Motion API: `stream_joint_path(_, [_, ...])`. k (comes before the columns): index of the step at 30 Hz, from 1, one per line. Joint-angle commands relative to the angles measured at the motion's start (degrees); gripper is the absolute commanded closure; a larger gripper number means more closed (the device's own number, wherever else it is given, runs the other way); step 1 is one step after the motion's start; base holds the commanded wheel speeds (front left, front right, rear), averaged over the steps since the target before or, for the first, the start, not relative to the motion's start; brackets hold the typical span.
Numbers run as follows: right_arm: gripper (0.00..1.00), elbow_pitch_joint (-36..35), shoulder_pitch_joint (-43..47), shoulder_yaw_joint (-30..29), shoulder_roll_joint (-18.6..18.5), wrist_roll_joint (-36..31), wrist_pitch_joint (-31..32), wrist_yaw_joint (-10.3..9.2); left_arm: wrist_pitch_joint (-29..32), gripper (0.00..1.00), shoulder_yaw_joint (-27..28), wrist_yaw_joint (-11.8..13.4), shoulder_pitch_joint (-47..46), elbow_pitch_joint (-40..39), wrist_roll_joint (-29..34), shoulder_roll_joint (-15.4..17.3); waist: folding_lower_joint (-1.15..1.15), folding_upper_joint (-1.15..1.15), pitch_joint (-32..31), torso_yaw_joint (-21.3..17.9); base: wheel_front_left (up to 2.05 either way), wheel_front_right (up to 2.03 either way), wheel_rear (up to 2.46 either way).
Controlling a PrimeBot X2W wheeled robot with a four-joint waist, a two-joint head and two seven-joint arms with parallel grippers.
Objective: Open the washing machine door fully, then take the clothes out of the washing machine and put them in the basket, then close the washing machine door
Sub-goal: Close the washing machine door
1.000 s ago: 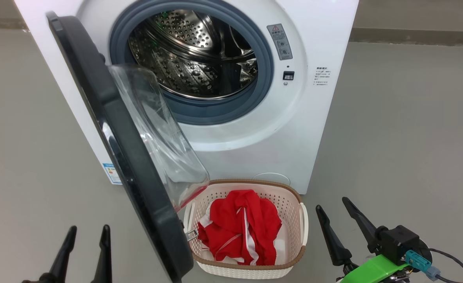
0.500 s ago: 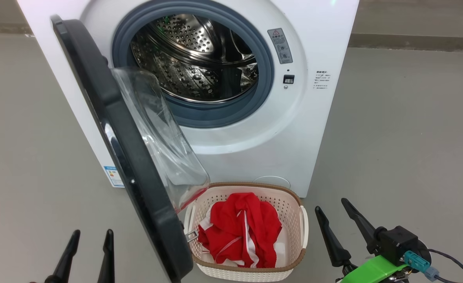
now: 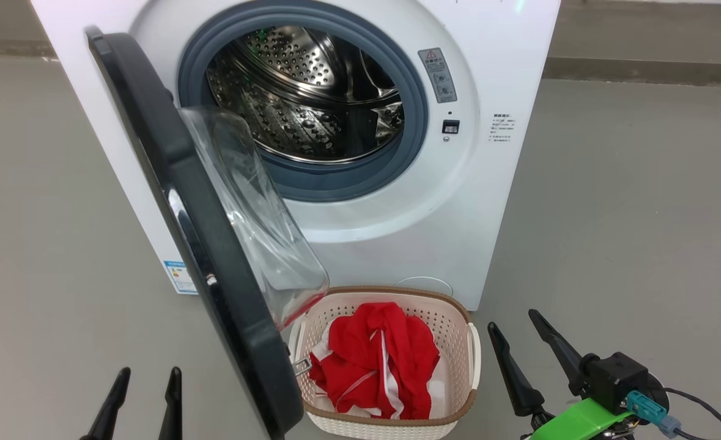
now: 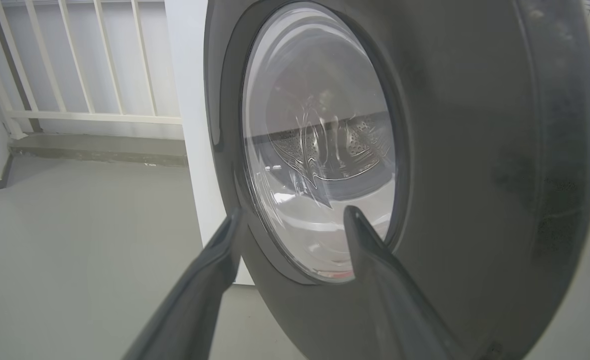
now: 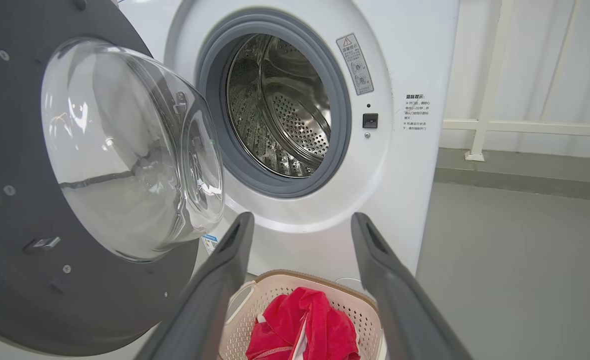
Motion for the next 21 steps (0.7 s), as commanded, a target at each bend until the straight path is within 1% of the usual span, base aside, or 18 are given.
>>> stream_joint_path(1, [0.00,-1.25,-1.53,1.54,0.03,-0.09,-0.36,0.19,-0.70,0.00,1.89,-0.31,-1.29,-1.16,0.21,1.00,0.00,0.00,-0.01,0.03,0.00,0.00,0.00])
stream_joint_path(7, [0.00,-1.30,-1.57,1.45,0.04,-0.03,-0.36,0.19,-0.70,0.00,0.73,-0.31,-1.56,0.42,0.16,1.57,0.00,0.00,0.02,0.12,0.00,0.00,0.00])
stream_joint_path(8, [0.00,-1.32,-1.55,1.40,0.04,-0.02,-0.36,0.19,-0.70,0.80,0.55,-0.31,-1.88,0.78,-0.36,1.57,0.00,0.00,0.03,0.17,0.00,0.00,0.00])
stream_joint_path(9, [0.00,-1.34,-1.53,1.35,0.04,-0.02,-0.36,0.19,-0.70,1.00,0.55,-0.31,-2.28,1.06,-1.02,1.50,0.00,0.00,0.05,0.24,0.00,0.00,0.00])
stream_joint_path(11, [0.00,-1.36,-1.45,1.29,0.04,-0.01,-0.36,0.19,-0.70,1.00,0.66,-0.31,-3.40,1.58,-3.38,1.27,0.00,0.00,0.09,0.41,0.00,0.00,0.00])
stream_joint_path(12, [0.00,-1.36,-1.42,1.27,0.04,-0.02,-0.36,0.19,-0.58,1.00,0.98,-0.31,-4.24,1.65,-5.88,0.90,0.00,0.00,0.12,0.50,0.00,0.00,0.00])
stream_joint_path(14, [0.00,-1.36,-1.40,1.28,0.04,-0.02,-0.36,0.19,1.70,1.00,1.04,-0.32,-6.05,1.46,-11.68,0.48,0.00,0.00,0.19,0.60,0.00,0.00,0.00])
stream_joint_path(16, [0.00,-1.40,-1.44,1.30,0.04,-0.02,-0.36,0.19,4.69,1.00,2.35,-0.32,-8.08,0.28,-19.61,-0.17,0.00,0.00,0.32,0.64,0.00,0.00,0.00])
stream_joint_path(17, [0.00,-1.40,-1.44,1.30,0.04,-0.02,-0.36,0.19,4.69,1.00,2.35,-0.32,-8.08,0.28,-19.61,-0.17,0.00,0.00,0.32,0.64,0.00,0.00,0.00])
stream_joint_path(19, [0.00,-1.37,-1.53,1.35,0.04,-0.01,-0.36,0.19,8.26,1.00,4.29,-0.31,-9.90,-1.28,-28.88,-0.87,0.00,0.00,0.45,0.59,0.00,0.00,0.00])
stream_joint_path(21, [0.00,-1.27,-1.64,1.44,0.04,0.05,-0.36,0.19,13.00,1.00,6.35,0.79,-11.60,-3.03,-38.75,-1.38,0.00,0.00,0.54,0.37,0.00,0.00,0.00])
